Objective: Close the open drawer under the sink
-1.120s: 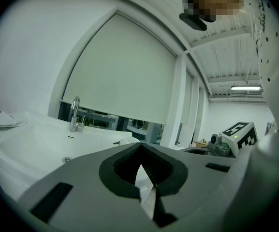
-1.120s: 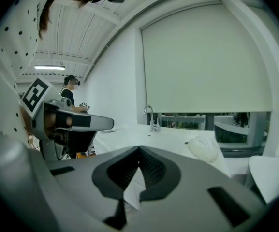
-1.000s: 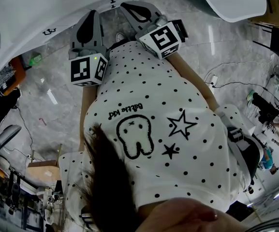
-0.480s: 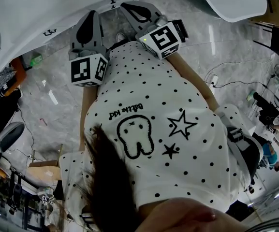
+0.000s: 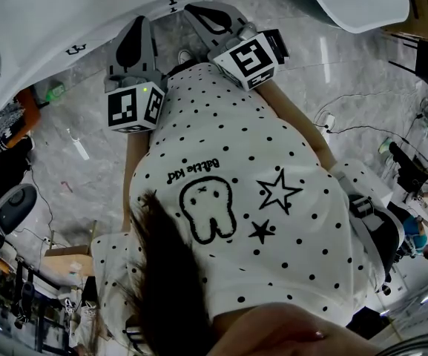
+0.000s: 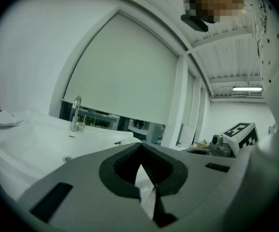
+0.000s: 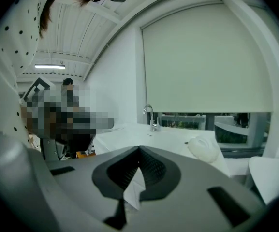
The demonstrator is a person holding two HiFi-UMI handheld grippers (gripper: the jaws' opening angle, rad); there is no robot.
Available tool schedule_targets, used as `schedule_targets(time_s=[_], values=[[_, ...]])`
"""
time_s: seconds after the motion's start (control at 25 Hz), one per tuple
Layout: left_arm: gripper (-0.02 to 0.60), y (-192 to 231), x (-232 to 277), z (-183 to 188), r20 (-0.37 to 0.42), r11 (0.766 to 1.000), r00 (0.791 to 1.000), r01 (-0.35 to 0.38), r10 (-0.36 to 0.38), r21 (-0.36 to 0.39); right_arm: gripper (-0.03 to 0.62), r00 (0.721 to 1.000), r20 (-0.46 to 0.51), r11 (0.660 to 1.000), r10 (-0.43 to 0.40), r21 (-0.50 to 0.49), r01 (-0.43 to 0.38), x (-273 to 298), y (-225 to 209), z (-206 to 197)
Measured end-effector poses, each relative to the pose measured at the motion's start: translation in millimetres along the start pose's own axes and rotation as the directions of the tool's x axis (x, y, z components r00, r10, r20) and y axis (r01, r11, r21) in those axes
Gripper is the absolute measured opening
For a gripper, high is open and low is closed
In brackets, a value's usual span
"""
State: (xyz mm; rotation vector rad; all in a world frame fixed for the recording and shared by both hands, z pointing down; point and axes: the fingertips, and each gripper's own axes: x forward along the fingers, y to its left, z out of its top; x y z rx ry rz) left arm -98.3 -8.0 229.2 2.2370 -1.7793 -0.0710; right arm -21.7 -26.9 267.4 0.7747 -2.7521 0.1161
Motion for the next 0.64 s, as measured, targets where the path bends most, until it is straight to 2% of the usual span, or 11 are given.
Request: schedule_targets(time_s=[0.64], values=[[0.003,0.9,-1.5,-0.8,0.002,1.000,1.000,-0.005,0.005,-0.007,0.014,1.000,0.000,1.000,0.018,-0.005,-0.018,0.5,3.7,-1.0]])
